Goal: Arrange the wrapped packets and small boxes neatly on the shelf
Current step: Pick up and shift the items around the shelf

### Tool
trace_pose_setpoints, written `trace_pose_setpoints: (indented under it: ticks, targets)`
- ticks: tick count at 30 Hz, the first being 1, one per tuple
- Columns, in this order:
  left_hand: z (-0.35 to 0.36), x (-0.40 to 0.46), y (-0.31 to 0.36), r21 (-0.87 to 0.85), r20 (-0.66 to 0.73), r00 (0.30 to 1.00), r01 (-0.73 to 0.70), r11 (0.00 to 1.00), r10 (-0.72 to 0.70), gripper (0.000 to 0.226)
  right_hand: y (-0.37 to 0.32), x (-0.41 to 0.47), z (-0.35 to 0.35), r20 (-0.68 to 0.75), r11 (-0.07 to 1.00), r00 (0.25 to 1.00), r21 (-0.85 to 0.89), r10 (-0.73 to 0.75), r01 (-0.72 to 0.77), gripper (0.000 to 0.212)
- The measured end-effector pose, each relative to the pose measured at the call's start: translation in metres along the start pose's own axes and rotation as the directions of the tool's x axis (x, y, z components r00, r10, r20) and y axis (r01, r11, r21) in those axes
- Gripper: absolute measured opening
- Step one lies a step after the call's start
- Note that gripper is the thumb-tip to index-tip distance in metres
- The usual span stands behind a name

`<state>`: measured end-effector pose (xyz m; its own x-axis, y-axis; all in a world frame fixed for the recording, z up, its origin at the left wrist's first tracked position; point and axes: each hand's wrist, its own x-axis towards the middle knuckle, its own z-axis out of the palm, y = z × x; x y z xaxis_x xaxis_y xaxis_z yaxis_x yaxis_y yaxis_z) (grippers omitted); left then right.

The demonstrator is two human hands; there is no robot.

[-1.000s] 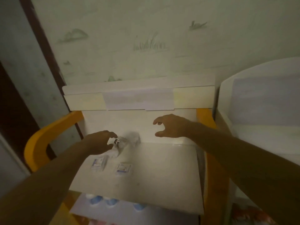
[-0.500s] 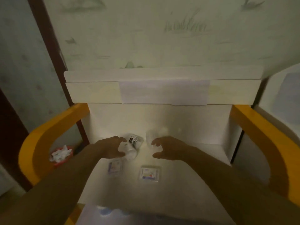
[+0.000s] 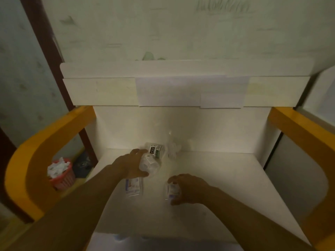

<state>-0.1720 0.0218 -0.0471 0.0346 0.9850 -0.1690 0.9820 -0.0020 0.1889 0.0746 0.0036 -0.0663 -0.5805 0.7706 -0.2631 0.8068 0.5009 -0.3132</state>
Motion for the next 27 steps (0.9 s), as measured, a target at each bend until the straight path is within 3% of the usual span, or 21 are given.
trace_pose_setpoints:
  ticks: [10, 16, 27]
  targets:
    - [-0.02, -0.009, 0.013, -0.068, -0.017, 0.992, -0.125, 0.99, 0.124, 0.083, 0.004, -0.021, -0.039, -0.062, 0.997, 0.997, -0.062, 0.036, -0.04, 0.071]
    - [-0.051, -0.018, 0.04, -0.155, -0.103, 0.98, -0.184, 0.971, 0.169, 0.09, 0.018, -0.047, -0.092, -0.182, 0.994, 0.982, -0.081, 0.052, -0.067, 0.072]
    - [-0.115, -0.004, 0.159, -0.121, -0.207, 0.825, -0.555, 0.823, 0.526, 0.064, 0.057, -0.13, -0.201, -0.374, 0.967, 0.908, -0.089, 0.19, -0.239, 0.071]
